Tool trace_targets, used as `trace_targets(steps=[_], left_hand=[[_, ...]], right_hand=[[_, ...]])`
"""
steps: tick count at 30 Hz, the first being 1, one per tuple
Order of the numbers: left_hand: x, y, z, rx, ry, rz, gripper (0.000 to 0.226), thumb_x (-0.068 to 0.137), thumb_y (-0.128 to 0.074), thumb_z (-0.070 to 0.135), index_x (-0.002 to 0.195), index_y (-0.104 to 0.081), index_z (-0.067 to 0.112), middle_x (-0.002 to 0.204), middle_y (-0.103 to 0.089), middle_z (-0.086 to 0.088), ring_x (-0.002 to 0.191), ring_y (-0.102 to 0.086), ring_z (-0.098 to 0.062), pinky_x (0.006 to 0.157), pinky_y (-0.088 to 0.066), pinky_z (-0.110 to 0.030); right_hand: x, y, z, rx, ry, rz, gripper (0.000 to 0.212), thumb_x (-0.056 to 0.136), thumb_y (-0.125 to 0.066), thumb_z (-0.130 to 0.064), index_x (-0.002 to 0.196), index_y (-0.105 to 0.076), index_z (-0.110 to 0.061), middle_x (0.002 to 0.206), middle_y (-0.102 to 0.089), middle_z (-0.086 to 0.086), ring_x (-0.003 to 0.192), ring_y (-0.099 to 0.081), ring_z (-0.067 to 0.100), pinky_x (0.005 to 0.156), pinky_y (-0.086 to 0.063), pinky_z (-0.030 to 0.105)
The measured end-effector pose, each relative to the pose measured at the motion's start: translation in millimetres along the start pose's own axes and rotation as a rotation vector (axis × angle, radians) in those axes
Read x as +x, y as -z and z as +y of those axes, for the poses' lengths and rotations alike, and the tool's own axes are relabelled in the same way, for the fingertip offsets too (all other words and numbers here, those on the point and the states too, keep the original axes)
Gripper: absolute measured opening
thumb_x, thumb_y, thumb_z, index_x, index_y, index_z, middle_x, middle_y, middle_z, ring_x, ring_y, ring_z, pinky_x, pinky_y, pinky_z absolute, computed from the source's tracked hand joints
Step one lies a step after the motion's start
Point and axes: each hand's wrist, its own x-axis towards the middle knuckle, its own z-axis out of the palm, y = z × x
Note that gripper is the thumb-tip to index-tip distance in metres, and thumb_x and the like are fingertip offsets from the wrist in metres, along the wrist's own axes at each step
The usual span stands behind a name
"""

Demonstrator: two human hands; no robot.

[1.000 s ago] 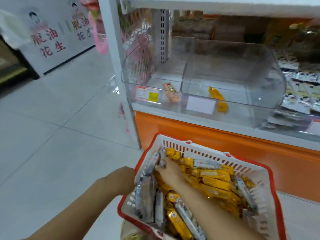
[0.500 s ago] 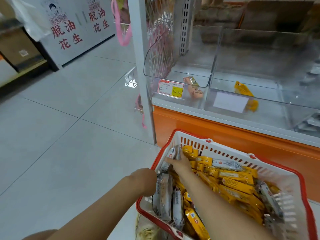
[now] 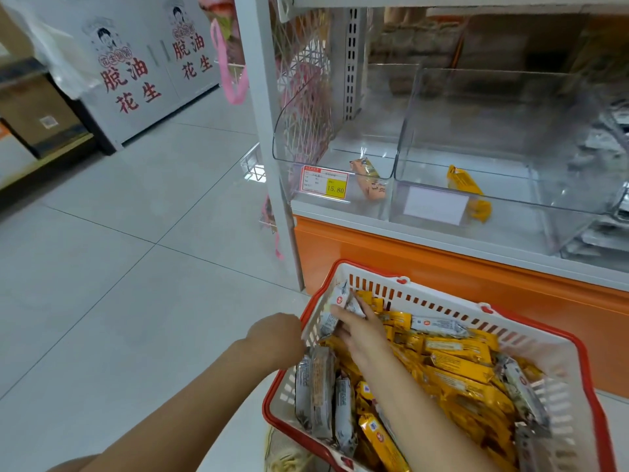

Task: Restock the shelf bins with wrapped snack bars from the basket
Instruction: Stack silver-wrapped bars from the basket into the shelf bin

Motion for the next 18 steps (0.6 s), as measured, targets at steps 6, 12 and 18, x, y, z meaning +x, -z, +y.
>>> trace_targets(steps=[6,12,18], left_hand=[[-8.1,17.6,27.8,-0.696,-0.312,0.028,0.05,0.088,-0.054,0.056,0.069,-0.053,0.01,0.062,-0.051,0.003,0.061,-0.052,-0.013,0.068,-0.048,-0.03],[-19.5,26.6,52.6,-0.898,-0.491,0.074,0.042,0.083,-0.068,0.043,0.097,-0.07,0.003,0.092,-0.066,-0.025,0.074,-0.059,-0.016,0.077,-0.053,-0.043],[-31.1,38.3,67.8,-0.988,-0.471,0.069,0.037,0.07,-0.078,0.047,0.079,-0.067,0.013,0.074,-0.066,-0.009,0.072,-0.062,-0.028,0.072,-0.05,-0.037]], right_hand=[[-70.1,20.1,-50.4,0.108,0.042,-0.257,0.053,0.072,-0.067,0.002,0.117,-0.058,-0.025,0.09,-0.073,0.016,0.086,-0.072,0.019,0.072,-0.057,0.027],[-102.5,40.1,-78.1,0.23,0.152,-0.302,0.056,0.073,-0.063,-0.001,0.128,-0.055,-0.01,0.113,-0.069,0.016,0.103,-0.068,0.025,0.083,-0.058,0.032],[-120.7,58.1,-98.9,0.224,0.237,-0.261,0.04,0.077,-0.061,-0.01,0.117,-0.062,-0.015,0.109,-0.071,0.014,0.096,-0.07,0.028,0.074,-0.06,0.032]])
